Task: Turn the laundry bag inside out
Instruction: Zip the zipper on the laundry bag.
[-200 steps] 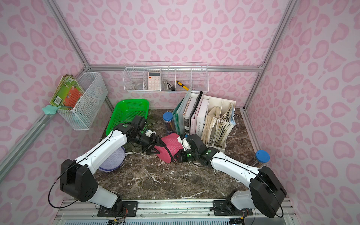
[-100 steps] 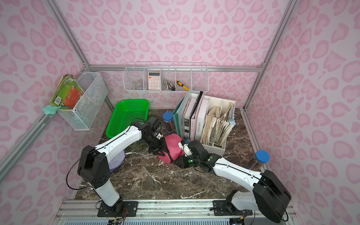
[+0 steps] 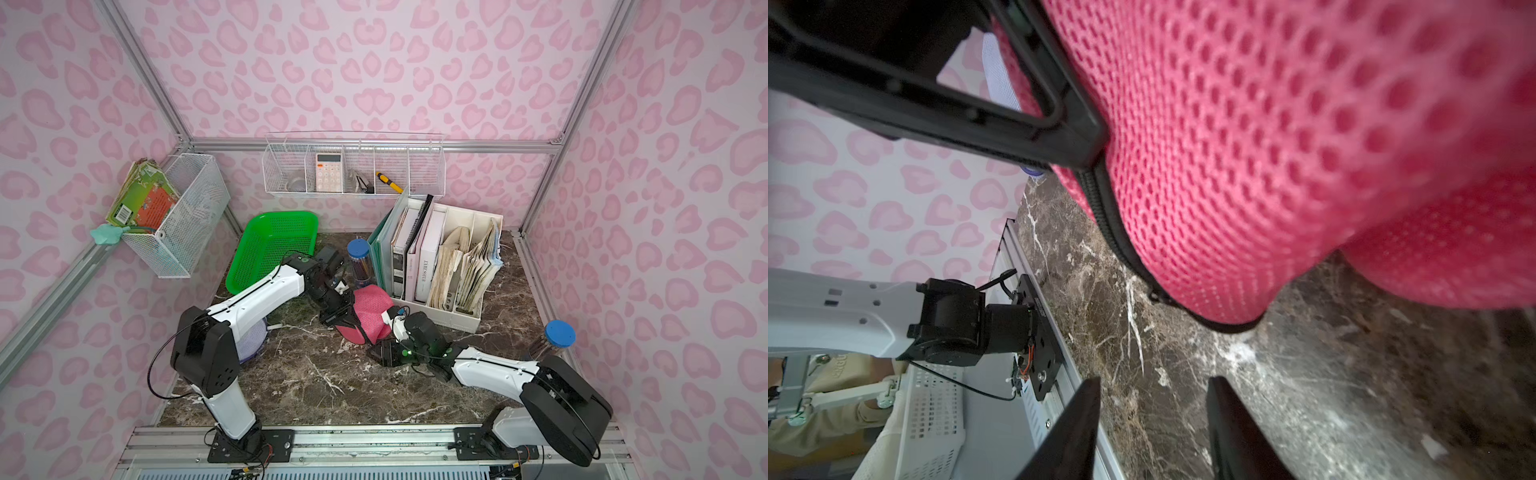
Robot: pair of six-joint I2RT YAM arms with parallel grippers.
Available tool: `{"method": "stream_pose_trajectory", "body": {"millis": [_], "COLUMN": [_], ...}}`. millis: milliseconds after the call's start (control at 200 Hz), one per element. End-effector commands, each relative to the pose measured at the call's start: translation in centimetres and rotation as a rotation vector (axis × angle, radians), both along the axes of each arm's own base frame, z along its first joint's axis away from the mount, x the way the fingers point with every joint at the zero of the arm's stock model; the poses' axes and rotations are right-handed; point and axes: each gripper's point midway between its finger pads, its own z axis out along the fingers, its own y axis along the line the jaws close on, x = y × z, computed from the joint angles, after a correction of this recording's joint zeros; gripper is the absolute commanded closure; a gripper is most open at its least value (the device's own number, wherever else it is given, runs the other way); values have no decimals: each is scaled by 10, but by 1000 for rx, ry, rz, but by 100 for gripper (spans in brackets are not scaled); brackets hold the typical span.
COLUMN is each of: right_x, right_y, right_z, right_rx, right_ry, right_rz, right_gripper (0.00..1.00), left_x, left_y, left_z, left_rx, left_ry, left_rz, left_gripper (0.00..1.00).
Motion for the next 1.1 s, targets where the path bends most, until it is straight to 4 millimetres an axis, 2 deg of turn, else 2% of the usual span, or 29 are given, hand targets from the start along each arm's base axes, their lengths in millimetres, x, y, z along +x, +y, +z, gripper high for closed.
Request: {"method": "stream_pose_trajectory", "body": {"millis": [0, 445, 775, 1095], "right_x": [6, 19, 31, 35], "right_y": [7, 15, 12, 15], "right_z": [15, 11, 4, 13], "right_rx": [83, 157, 161, 207], "right_ry": [-20, 3, 2, -18], "right_rz": [-4, -21, -63, -57], "right_gripper": [53, 48, 44, 53], "left_x": [3, 11, 11, 12], "left_y": [-2, -10, -9, -11], "left_z": [2, 2, 0, -3], "left_rx": [-19, -73, -77, -85], "left_ry": [10, 56, 68, 81], "left_rz": [18, 68, 78, 81], "left_gripper": [96, 98, 99, 100]}}
